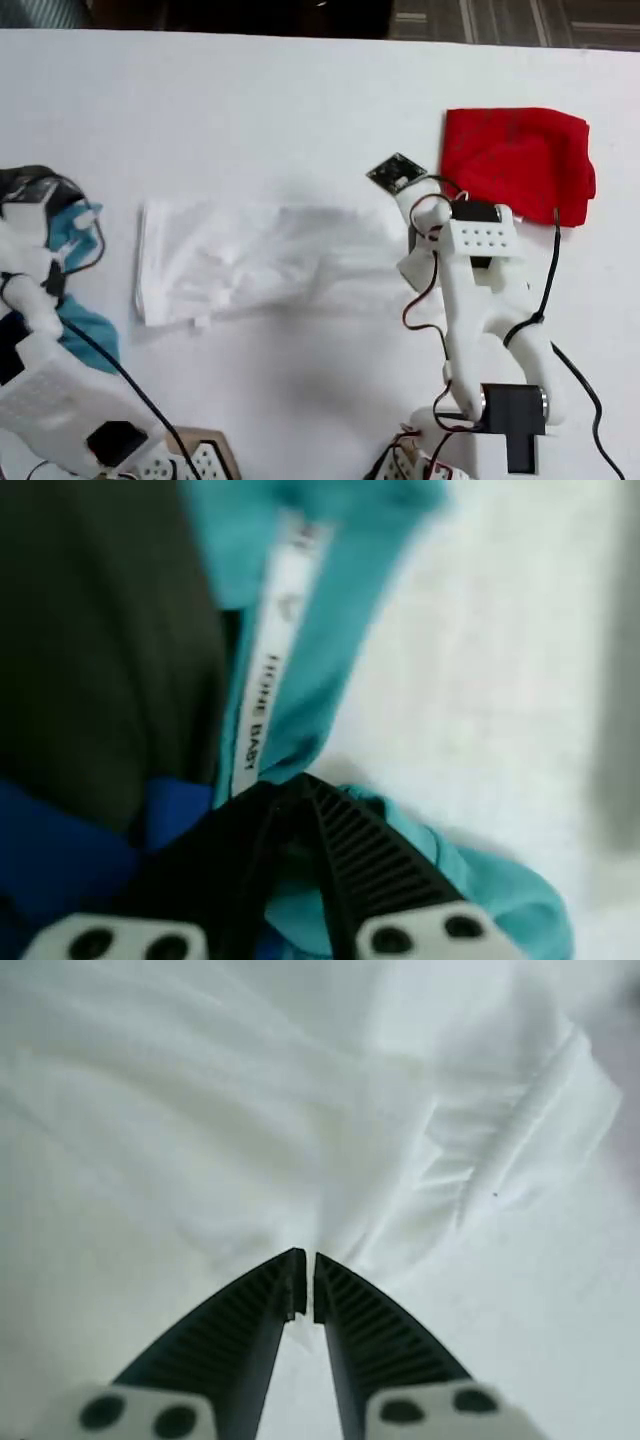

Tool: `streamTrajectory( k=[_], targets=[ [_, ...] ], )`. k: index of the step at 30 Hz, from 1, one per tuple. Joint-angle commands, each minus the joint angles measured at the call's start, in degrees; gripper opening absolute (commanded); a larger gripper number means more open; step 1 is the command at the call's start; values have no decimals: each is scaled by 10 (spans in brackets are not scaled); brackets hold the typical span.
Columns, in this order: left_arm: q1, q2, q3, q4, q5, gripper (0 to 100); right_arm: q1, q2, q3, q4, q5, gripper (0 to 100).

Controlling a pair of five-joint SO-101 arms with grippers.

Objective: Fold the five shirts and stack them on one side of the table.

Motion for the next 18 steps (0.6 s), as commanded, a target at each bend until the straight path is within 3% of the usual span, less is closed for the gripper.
streamTrajectory(
  k=[1, 8, 15, 18],
  targets=[
    [-46, -18, -10, -25, -3, 25, -4, -36, -39, 10, -5, 22],
    [-16, -122, -10, 62, 50, 26, 1, -180, -37, 71, -5, 22],
    [126, -241, -8, 205, 80, 38, 69, -316, 79, 68, -5, 29],
    [185, -249, -5, 213, 117, 124, 111, -340, 133, 53, -4, 97]
  ],
)
